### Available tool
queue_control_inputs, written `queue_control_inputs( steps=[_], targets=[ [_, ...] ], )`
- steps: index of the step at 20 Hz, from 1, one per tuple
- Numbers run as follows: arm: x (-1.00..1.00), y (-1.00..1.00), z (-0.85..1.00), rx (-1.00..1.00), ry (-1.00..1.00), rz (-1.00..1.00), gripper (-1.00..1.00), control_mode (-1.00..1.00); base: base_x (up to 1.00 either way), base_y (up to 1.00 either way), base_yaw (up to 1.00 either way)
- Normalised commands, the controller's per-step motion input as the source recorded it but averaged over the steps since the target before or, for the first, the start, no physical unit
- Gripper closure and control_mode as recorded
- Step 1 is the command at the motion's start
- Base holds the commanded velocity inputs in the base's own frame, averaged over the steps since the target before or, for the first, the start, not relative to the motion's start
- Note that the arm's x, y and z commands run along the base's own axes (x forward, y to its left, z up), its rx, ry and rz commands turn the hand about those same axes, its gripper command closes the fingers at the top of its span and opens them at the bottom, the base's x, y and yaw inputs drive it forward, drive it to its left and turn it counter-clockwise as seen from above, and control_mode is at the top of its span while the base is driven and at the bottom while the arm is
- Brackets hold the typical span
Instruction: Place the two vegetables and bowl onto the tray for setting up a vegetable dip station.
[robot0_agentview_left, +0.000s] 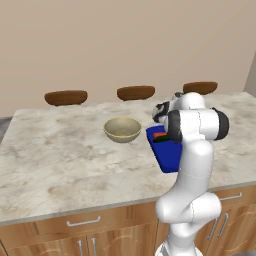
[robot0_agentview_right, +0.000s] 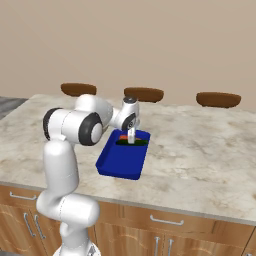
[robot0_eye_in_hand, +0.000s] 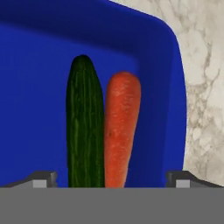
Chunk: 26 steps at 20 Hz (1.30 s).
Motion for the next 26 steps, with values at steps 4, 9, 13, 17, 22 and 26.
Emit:
queue_control_inputs(
  steps=[4,9,13,17,22,26],
  targets=[
    [-0.18,0.00,0.40,0.00,0.00,0.00,-1.00,-1.00,0.00,0.00,0.00],
    [-0.16,0.14,0.41,0.00,0.03,0.13,-1.00,-1.00,0.00,0.00,0.00],
    [-0.34,0.22,0.40,0.01,0.06,0.13,-1.00,-1.00,0.00,0.00,0.00],
    [-0.56,0.27,0.20,0.01,0.00,0.08,-1.00,-1.00,0.00,0.00,0.00],
    [-0.68,0.30,0.00,0.04,0.00,0.02,-1.00,-1.00,0.00,0.00,0.00],
    [-0.48,0.42,0.00,0.02,0.00,0.04,-1.00,-1.00,0.00,0.00,0.00]
  ],
)
